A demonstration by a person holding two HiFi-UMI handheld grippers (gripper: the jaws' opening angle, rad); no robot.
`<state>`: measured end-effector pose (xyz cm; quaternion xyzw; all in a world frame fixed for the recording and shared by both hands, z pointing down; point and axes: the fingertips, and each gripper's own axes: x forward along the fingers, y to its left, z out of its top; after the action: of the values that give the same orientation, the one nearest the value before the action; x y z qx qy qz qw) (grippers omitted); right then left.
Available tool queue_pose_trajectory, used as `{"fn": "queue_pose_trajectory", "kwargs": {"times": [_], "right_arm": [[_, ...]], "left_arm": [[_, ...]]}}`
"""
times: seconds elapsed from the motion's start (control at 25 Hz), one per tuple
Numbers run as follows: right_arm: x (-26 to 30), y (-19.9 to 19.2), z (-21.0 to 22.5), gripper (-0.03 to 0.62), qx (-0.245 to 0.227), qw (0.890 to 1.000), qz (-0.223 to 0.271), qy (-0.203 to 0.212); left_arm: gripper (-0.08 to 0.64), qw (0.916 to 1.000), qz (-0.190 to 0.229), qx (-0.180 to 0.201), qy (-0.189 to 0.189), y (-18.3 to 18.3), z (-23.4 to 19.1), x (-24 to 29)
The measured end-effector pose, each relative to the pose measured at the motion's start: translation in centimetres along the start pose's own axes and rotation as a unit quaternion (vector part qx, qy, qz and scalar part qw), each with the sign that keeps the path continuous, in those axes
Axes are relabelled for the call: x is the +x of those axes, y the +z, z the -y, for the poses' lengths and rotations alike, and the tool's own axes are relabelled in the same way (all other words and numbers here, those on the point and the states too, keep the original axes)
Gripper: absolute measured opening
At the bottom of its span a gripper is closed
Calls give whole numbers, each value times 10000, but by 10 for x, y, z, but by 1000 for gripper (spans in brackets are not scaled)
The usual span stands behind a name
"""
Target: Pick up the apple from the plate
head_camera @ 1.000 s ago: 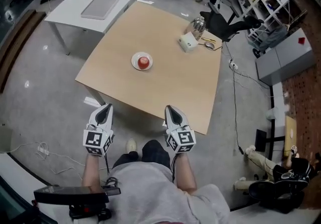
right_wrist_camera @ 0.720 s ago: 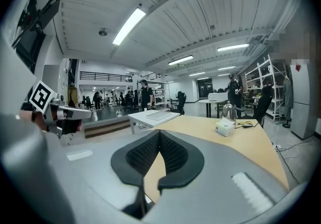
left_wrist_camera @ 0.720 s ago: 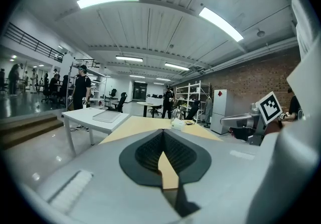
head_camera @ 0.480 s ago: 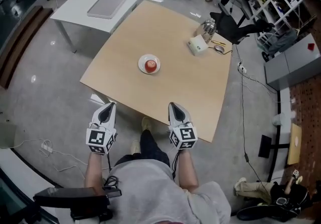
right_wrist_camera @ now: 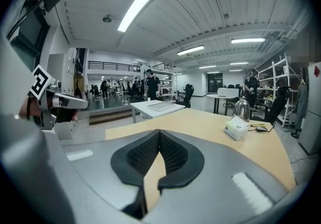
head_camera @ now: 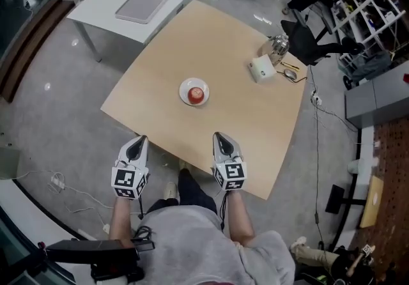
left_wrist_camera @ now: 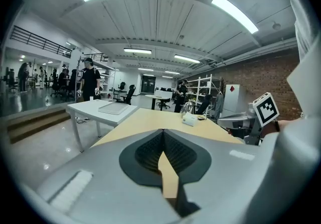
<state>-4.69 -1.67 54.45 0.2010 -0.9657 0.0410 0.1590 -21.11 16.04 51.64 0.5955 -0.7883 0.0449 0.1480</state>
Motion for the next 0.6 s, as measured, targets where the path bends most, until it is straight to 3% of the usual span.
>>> {"fn": "queue_pose_trajectory", "kwargs": {"times": [0.32, 0.6], "right_arm": [[56, -8, 16, 8, -173, 9990, -264, 304], [98, -25, 25, 57, -263, 9966, -557, 552]], "left_arm": [[20, 9993, -294, -201, 130, -10, -6, 37], [20, 9983, -454, -305, 206, -16, -11, 53]]}}
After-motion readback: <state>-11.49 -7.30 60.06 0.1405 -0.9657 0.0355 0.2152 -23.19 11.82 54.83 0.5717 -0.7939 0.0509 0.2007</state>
